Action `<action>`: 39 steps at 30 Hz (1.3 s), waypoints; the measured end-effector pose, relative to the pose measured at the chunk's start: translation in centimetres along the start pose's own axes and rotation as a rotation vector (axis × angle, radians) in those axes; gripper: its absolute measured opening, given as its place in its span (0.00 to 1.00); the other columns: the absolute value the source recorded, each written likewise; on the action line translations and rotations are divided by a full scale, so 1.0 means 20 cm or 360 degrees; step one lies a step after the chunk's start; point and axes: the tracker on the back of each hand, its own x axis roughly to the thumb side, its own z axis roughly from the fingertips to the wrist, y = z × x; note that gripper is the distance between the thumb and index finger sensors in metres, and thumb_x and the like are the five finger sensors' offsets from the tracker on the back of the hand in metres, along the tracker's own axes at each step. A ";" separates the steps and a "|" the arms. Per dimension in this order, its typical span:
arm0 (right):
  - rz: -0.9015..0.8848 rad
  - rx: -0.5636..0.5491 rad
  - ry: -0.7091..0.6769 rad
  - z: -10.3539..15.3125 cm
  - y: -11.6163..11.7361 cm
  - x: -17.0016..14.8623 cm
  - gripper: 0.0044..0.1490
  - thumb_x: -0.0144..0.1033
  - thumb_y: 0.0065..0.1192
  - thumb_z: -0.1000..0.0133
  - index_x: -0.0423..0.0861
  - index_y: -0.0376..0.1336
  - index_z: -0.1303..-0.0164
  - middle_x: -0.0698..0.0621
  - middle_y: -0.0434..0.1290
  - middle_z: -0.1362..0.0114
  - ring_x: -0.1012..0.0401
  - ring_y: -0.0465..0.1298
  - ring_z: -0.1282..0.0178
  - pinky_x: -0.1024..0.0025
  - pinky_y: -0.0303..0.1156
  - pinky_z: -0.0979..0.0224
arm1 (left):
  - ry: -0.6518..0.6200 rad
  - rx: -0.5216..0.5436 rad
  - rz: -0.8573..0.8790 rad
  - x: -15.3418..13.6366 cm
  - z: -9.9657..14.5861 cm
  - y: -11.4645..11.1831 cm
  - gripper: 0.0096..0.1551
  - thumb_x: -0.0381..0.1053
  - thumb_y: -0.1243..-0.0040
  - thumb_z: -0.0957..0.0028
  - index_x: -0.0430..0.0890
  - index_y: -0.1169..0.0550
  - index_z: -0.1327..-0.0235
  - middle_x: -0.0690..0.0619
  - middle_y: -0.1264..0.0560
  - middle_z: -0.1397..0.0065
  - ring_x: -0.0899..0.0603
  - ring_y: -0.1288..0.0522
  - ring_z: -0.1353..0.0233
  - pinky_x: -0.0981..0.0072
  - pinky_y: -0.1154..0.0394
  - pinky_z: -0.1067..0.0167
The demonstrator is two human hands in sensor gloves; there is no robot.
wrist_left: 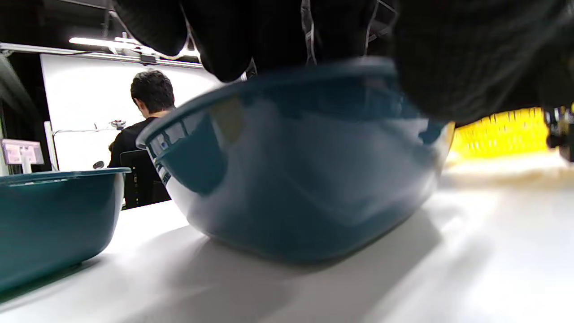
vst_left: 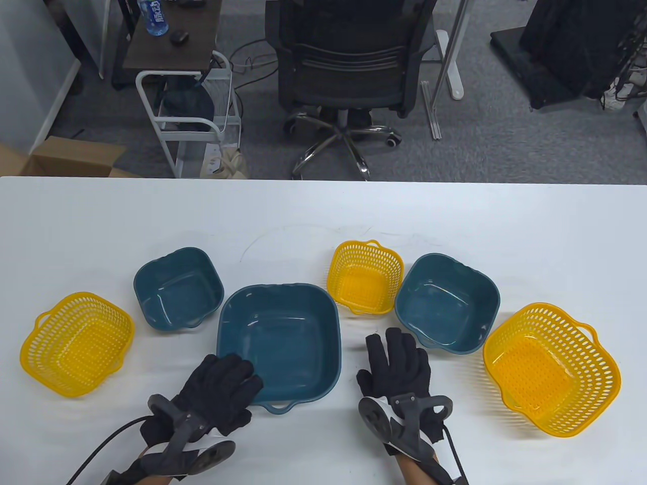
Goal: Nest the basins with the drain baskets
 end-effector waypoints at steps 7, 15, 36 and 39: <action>-0.0051 -0.0133 0.0205 -0.01 -0.15 -0.14 0.50 0.49 0.69 0.48 0.42 0.51 0.20 0.33 0.53 0.18 0.34 0.60 0.22 0.33 0.60 0.24 | 0.0256 0.0166 0.0321 -0.19 0.07 0.05 0.52 0.76 0.45 0.59 0.55 0.38 0.21 0.47 0.42 0.13 0.32 0.41 0.16 0.36 0.42 0.23; 0.0314 0.0266 0.0833 -0.05 -0.22 -0.52 0.60 0.49 0.72 0.49 0.34 0.45 0.20 0.31 0.52 0.18 0.33 0.60 0.22 0.33 0.59 0.24 | 0.0350 0.0120 0.0270 -0.26 0.07 0.01 0.50 0.75 0.46 0.58 0.55 0.37 0.21 0.46 0.42 0.13 0.32 0.41 0.16 0.36 0.42 0.24; 0.0620 0.0518 0.1025 -0.04 -0.13 -0.76 0.25 0.37 0.77 0.51 0.50 0.71 0.44 0.50 0.80 0.40 0.53 0.84 0.45 0.53 0.83 0.42 | 0.0459 0.0063 0.0255 -0.33 0.07 -0.02 0.47 0.74 0.46 0.55 0.57 0.37 0.21 0.45 0.44 0.11 0.31 0.42 0.16 0.36 0.41 0.24; 0.0665 0.0441 0.1014 -0.08 -0.23 -0.73 0.25 0.37 0.77 0.51 0.49 0.71 0.44 0.50 0.80 0.41 0.53 0.84 0.46 0.53 0.83 0.42 | 0.0456 0.0046 0.0248 -0.33 0.07 -0.02 0.47 0.74 0.46 0.55 0.57 0.37 0.21 0.45 0.44 0.11 0.31 0.41 0.16 0.35 0.41 0.24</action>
